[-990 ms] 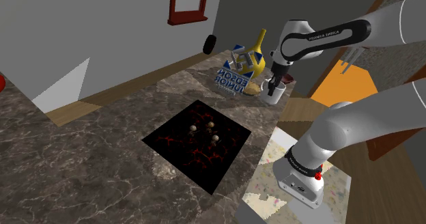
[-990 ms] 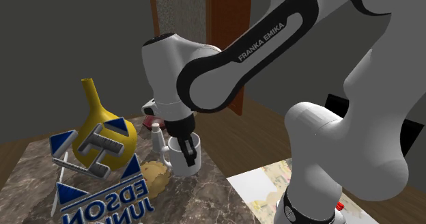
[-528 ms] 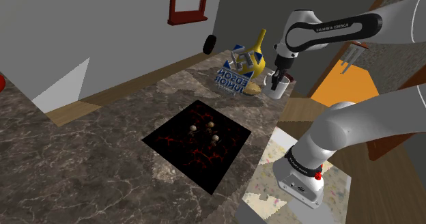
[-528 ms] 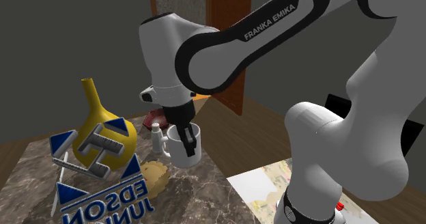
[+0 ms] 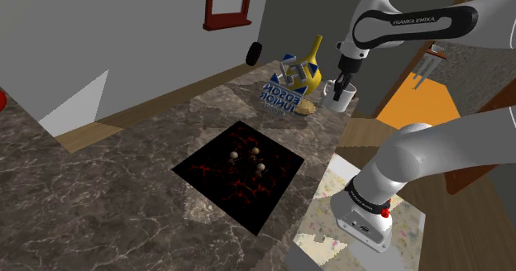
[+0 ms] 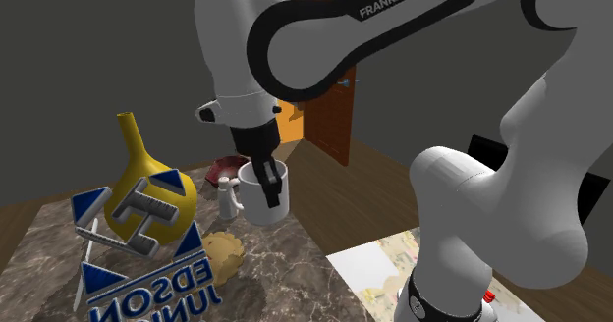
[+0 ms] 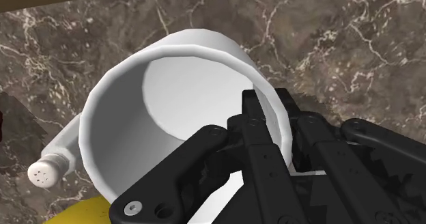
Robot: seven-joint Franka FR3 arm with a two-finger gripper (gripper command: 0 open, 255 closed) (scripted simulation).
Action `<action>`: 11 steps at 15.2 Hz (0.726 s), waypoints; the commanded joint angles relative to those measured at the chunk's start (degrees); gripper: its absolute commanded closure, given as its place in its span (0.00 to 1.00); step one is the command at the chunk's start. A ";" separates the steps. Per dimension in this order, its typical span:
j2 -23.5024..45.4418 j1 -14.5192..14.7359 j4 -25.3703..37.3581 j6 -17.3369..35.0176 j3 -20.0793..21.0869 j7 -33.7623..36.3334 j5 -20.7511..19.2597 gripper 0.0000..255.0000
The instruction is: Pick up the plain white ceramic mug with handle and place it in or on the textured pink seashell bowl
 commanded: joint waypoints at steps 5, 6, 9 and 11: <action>0.70 -0.02 4.57 -3.67 -0.35 -1.51 0.23 1.00; 2.32 -0.21 6.00 -3.26 -1.51 -2.81 -0.12 1.00; 7.40 -0.53 10.63 -2.12 -4.96 -6.78 -0.64 1.00; 10.98 -0.58 13.97 -1.47 -7.24 -9.53 -0.51 1.00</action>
